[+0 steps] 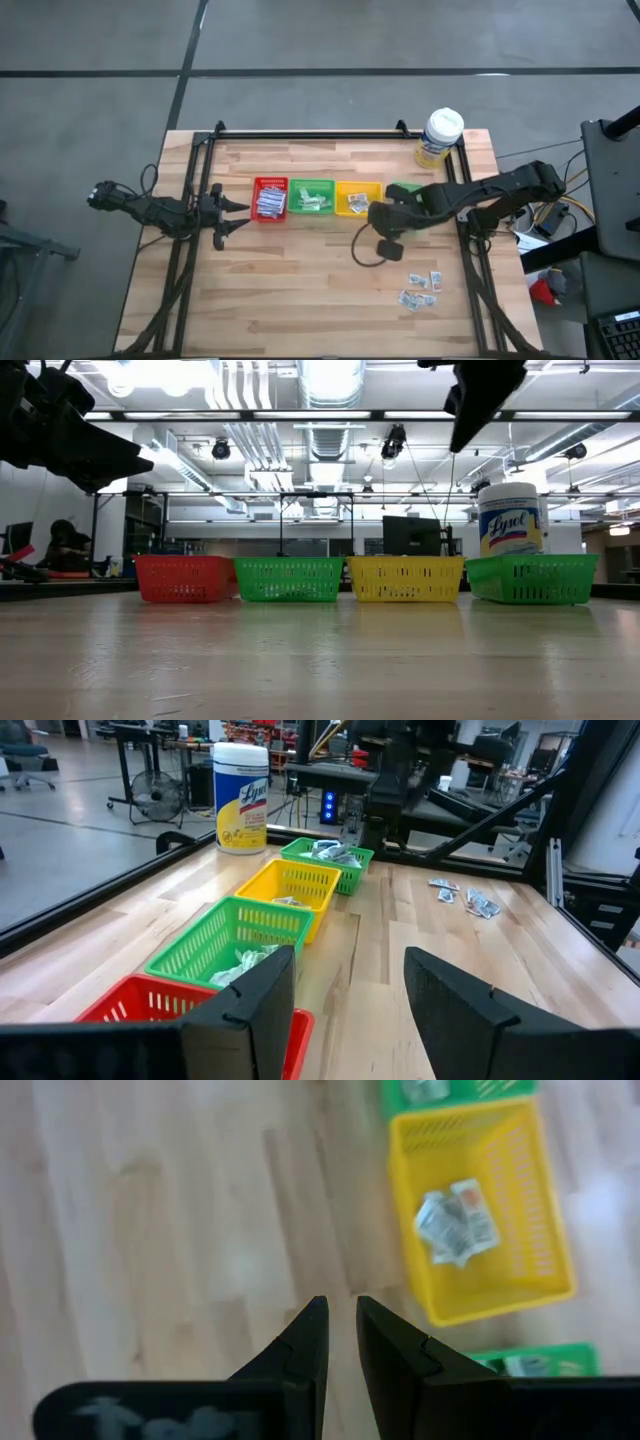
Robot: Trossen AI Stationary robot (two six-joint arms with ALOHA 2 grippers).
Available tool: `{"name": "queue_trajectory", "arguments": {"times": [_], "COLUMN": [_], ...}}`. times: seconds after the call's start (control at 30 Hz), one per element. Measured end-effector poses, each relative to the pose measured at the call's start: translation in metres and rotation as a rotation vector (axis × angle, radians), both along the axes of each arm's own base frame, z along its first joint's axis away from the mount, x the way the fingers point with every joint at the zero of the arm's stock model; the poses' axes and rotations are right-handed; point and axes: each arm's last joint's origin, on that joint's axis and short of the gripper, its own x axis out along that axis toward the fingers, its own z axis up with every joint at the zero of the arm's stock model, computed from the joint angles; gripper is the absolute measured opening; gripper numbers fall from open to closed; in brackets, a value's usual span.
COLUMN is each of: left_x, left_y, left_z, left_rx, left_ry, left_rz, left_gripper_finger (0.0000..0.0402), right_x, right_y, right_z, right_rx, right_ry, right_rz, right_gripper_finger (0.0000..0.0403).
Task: Pick & Place First Aid Supplies
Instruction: Put the orange ointment pack into the yellow bin
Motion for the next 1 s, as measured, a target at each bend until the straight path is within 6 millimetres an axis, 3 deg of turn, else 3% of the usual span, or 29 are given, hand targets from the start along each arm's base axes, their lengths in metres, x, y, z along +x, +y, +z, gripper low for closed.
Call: {"name": "queue_trajectory", "arguments": {"times": [0.63,1.0], "left_x": [0.0,0.0], "left_y": [0.0,0.0], "left_z": [0.001,0.001], "left_rx": [-0.012,-0.014], "left_ry": [-0.008,-0.009], "left_rz": [0.001,0.002], "left_gripper_finger": [0.0188,0.0188], "right_x": [-0.032,-0.061], "right_y": [0.062,0.079], "right_z": [-0.025,-0.064], "right_rx": [0.184,0.317], "right_ry": [0.152,0.375], "right_rz": [0.039,-0.101], "right_gripper_finger": [0.0054,0.0054]}}
